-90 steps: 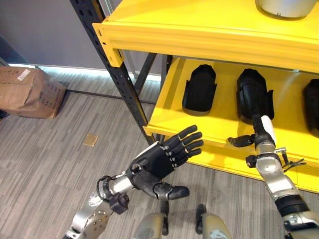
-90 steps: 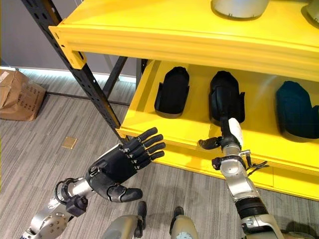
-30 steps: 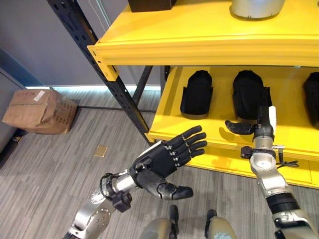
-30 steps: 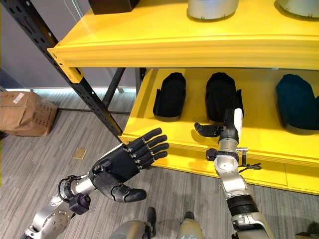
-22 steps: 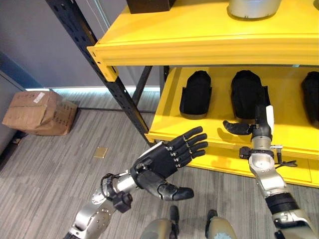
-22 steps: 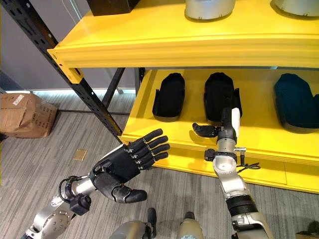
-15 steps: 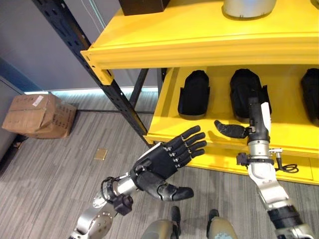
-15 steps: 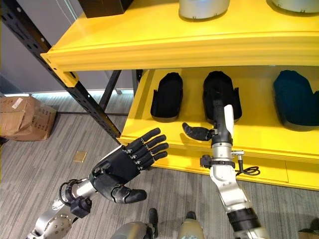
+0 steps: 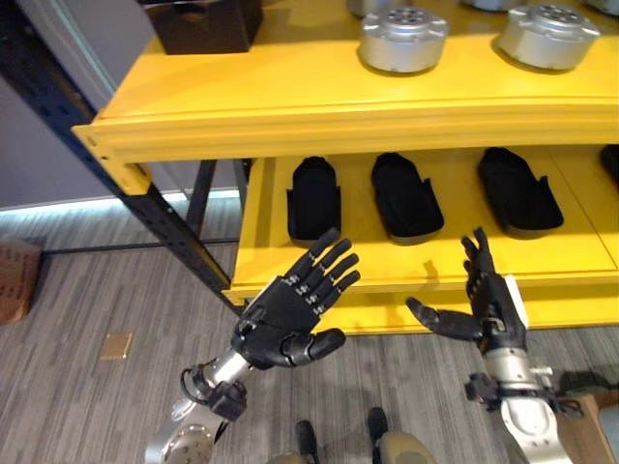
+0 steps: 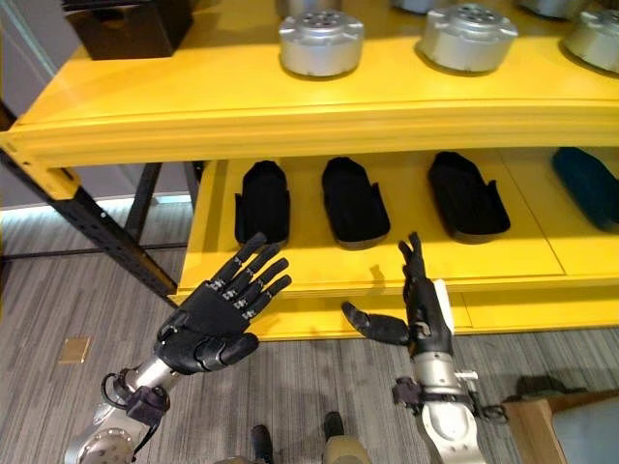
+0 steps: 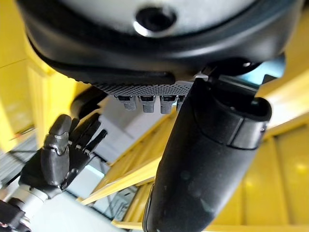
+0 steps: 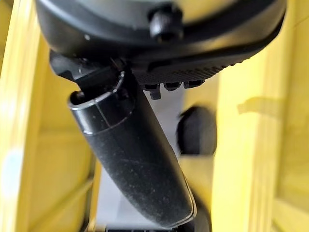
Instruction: Move parts from the plastic box to the shelf.
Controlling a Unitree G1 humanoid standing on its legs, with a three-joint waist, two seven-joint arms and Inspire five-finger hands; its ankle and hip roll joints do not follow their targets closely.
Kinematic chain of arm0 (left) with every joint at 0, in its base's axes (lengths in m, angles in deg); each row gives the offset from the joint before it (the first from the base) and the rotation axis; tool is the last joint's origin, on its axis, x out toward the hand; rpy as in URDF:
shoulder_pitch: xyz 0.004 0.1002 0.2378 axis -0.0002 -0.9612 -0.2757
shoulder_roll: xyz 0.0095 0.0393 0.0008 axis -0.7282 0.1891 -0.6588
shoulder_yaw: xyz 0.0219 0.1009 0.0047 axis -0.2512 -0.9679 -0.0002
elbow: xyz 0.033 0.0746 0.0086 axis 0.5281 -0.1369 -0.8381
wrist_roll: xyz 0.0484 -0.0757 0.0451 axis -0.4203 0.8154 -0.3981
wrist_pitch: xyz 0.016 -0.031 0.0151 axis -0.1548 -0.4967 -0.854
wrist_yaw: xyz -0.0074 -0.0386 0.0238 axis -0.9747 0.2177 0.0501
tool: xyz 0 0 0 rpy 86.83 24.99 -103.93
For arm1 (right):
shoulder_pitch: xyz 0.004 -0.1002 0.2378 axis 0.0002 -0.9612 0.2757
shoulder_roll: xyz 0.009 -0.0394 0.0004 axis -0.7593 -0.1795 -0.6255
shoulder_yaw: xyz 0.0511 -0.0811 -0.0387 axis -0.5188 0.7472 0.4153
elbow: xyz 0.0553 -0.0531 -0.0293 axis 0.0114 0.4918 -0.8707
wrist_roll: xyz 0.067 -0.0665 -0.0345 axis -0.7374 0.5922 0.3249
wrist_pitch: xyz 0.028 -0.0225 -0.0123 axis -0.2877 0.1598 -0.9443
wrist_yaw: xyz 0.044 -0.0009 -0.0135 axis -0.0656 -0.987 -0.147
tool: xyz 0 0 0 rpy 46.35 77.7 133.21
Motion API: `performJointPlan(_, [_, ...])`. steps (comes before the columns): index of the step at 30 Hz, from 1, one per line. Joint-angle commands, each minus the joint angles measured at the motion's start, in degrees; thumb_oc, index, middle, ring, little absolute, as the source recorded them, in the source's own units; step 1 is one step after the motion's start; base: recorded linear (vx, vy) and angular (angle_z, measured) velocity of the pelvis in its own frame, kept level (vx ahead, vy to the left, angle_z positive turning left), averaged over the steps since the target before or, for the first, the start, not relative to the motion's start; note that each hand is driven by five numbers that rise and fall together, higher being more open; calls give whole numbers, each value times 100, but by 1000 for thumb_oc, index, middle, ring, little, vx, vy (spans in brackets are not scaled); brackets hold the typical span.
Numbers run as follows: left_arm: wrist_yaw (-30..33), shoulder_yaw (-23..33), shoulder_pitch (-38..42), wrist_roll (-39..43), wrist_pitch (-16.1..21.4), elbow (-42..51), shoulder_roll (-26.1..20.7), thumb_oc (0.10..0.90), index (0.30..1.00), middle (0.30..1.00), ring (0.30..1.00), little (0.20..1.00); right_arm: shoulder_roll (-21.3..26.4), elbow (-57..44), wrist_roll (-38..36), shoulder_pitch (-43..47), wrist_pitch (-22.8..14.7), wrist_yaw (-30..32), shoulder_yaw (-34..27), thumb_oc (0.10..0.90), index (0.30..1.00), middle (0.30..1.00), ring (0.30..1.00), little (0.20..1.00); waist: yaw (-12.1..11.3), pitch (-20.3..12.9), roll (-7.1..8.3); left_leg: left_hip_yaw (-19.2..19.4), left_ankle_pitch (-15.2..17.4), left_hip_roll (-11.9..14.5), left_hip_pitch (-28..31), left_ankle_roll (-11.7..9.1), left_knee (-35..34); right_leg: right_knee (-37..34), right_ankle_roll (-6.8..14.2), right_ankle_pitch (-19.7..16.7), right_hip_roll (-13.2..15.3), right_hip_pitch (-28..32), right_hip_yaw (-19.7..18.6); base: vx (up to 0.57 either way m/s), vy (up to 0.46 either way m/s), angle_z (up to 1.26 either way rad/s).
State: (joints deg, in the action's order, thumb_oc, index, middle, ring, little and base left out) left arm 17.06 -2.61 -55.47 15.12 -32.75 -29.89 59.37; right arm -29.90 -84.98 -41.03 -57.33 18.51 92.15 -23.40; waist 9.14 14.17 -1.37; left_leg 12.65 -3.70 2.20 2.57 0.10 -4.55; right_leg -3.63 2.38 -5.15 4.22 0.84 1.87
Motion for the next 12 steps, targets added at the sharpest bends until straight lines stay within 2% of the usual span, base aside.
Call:
performJointPlan(1, [-285, 30, 247, 364, 705, 385, 71, 900, 1000, 1000, 1000, 1000, 236, -515, -135, 786, -766, 46, -160, 900, 1000, 1000, 1000, 1000, -57, -491, 85, -7, 134, 766, 222, -454, -45, -137, 496, 72, 517, 114, -19, -22, 17, -12])
performJointPlan(4, [-270, 95, 314, 663, 686, 433, 93, 900, 1000, 1000, 1000, 1000, 198, -531, -194, 800, -707, 87, -213, 900, 1000, 1000, 1000, 1000, -57, -557, 110, 47, 181, 767, 248, -448, -45, -137, 524, 64, 515, 101, -39, -9, 12, -14])
performJointPlan(12, [-154, 292, 360, 604, 805, 513, 90, 900, 1000, 1000, 1000, 1000, 167, -626, -81, 740, -556, 40, -215, 900, 1000, 1000, 1000, 1000, -63, -640, 146, 148, 251, 786, 357, -419, -45, -137, 510, 102, 501, 149, -38, 2, 2, -1])
